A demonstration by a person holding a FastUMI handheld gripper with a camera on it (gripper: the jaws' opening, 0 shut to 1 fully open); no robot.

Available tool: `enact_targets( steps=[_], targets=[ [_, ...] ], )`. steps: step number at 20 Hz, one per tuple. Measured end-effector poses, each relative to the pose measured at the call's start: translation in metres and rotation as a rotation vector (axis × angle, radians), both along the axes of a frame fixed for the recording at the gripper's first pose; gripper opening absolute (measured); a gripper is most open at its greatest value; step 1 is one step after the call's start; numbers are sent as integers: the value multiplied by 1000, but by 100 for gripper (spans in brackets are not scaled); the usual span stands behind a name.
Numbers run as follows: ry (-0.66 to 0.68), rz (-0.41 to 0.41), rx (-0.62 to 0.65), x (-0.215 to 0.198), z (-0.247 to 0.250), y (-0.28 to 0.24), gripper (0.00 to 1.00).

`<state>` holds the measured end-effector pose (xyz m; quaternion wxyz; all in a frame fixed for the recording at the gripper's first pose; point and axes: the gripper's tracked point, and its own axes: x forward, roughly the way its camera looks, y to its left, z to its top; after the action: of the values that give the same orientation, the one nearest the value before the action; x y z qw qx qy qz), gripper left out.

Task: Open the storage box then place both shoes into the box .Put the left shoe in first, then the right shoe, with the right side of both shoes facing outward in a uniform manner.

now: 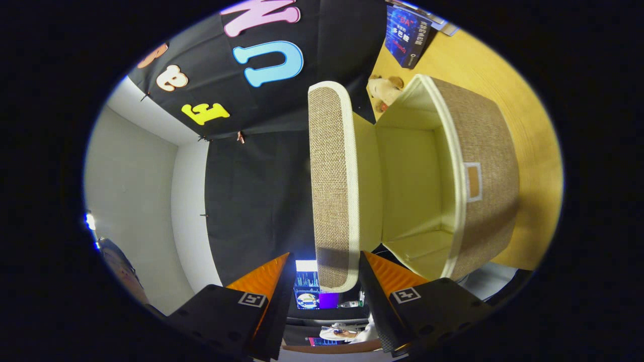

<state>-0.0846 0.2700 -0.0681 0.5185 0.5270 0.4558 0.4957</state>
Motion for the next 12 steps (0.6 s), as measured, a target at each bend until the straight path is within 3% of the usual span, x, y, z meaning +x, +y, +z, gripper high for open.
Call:
enact_targets(
  steps=[9,11,12],
  targets=[
    [-31,2,-55,-1,9,43,75],
    [-5,-11,-43,3,15,54,56],
    [5,-7,-35,2,19,58,56]
  ],
)
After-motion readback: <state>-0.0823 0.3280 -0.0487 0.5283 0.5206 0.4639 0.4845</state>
